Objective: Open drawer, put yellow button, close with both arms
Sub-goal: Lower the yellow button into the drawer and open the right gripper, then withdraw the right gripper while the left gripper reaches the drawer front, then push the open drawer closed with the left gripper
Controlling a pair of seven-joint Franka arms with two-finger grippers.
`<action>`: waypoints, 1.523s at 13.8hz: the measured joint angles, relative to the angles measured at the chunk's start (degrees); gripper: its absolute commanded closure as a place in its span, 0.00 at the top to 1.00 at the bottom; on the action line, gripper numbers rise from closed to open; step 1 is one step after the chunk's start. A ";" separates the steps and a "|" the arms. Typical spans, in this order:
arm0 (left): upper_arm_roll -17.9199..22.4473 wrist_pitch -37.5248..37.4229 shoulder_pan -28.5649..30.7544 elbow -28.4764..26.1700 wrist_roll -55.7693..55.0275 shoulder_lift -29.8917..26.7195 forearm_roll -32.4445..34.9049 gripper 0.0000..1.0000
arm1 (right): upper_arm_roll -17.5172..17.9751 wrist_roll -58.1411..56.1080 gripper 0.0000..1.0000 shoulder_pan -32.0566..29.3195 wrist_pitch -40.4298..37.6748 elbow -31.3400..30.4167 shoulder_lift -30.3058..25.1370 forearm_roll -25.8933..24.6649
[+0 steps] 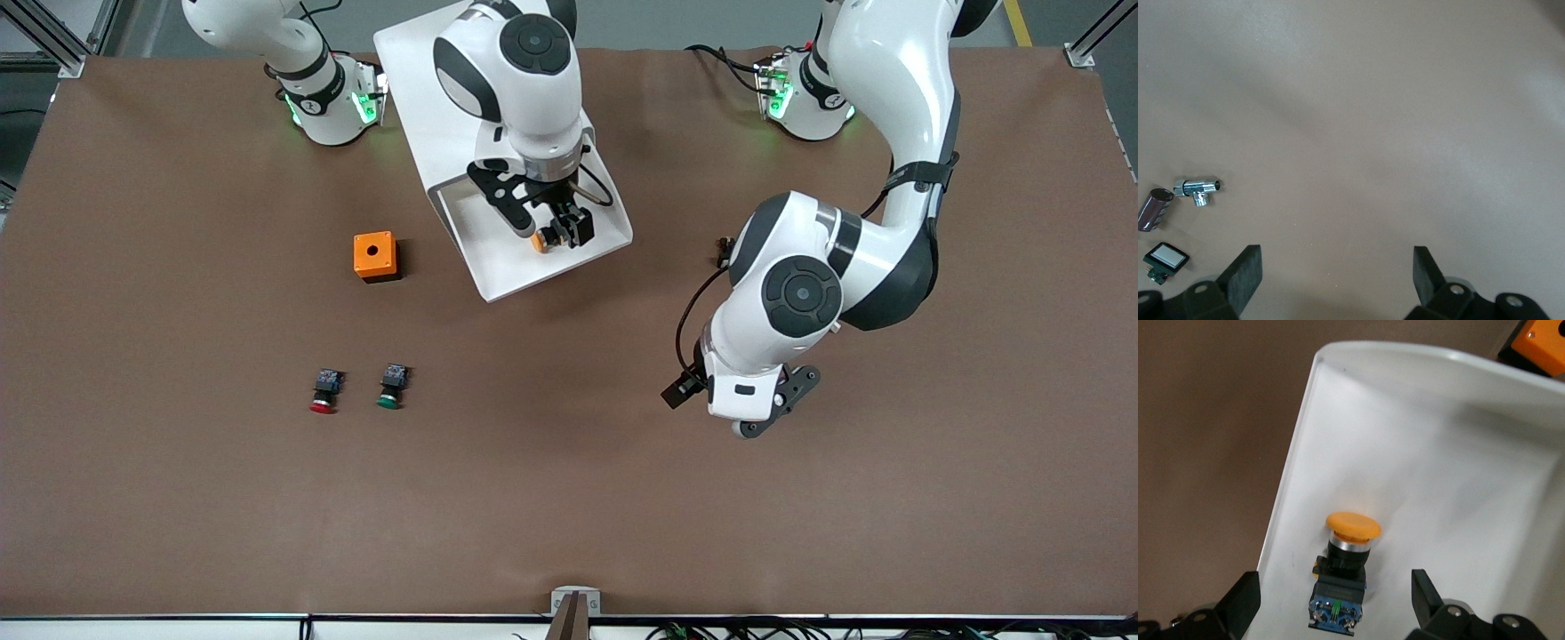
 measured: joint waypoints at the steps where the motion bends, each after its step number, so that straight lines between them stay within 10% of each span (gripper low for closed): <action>1: -0.10 0.00 -0.13 0.00 0.00 0.00 0.00 0.99 | -0.07 -2.91 1.00 -1.16 -2.09 0.90 -0.01 0.00; 21: -5.95 0.36 -15.04 -1.27 -5.59 2.61 0.15 0.99 | -0.87 -70.88 1.00 -36.01 -27.97 4.03 -10.69 -0.01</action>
